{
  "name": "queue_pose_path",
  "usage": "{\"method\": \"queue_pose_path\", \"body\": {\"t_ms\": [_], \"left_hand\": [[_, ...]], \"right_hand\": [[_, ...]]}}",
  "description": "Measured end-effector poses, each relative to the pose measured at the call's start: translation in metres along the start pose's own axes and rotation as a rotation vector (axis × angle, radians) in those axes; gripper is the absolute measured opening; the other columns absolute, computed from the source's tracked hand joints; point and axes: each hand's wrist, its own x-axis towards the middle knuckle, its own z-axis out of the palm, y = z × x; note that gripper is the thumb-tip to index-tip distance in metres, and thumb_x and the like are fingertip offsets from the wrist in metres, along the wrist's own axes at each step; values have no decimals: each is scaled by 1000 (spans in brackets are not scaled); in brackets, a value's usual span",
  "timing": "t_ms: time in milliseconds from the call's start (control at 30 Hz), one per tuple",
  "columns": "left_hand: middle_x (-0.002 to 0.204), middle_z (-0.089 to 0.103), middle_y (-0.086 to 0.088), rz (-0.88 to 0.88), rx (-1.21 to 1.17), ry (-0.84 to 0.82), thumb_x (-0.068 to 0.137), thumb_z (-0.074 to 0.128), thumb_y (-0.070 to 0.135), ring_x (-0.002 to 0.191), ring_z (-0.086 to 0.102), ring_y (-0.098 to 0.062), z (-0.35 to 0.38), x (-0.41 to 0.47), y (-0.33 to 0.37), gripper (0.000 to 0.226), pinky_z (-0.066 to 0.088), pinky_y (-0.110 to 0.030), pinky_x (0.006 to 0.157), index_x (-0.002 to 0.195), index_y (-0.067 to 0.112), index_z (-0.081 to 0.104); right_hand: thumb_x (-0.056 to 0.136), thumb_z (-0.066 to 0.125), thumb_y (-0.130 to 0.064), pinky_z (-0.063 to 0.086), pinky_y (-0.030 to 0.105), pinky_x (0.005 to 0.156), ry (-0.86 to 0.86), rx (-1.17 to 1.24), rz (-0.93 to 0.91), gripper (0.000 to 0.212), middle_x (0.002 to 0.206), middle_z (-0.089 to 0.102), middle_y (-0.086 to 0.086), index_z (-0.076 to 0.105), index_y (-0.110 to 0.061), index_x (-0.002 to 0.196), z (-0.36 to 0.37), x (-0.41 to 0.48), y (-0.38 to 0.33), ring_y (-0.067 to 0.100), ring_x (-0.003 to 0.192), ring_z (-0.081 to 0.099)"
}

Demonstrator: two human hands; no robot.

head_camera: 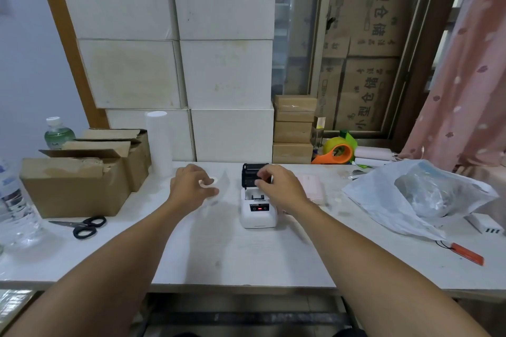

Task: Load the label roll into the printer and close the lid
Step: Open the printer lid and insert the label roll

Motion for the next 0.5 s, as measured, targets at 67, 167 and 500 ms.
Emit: {"method": "queue_pose_path", "body": {"t_ms": [67, 167, 500], "left_hand": [[116, 54, 9, 35, -72, -83, 74, 90, 35, 128, 45, -24, -3, 2, 11, 24, 36, -41, 106, 72, 35, 66], [128, 54, 5, 74, -160, -207, 72, 92, 36, 128, 46, -19, -9, 6, 32, 20, 42, -40, 106, 77, 33, 73], [121, 64, 2, 15, -400, -468, 73, 92, 23, 116, 59, -13, -32, 9, 71, 27, 44, -29, 98, 91, 11, 76]], "right_hand": [[97, 67, -31, 50, 36, 93, -87, -52, -102, 33, 125, 63, -6, 68, -28, 130, -3, 4, -13, 16, 115, 58], [100, 64, -35, 47, 37, 100, -172, -134, -209, 41, 135, 55, -8, 61, -36, 141, -8, 7, -27, 13, 127, 48], [95, 71, -27, 45, 28, 85, -353, 87, -158, 29, 102, 61, -11, 71, -29, 124, -40, 3, -32, 10, 91, 58]]}}
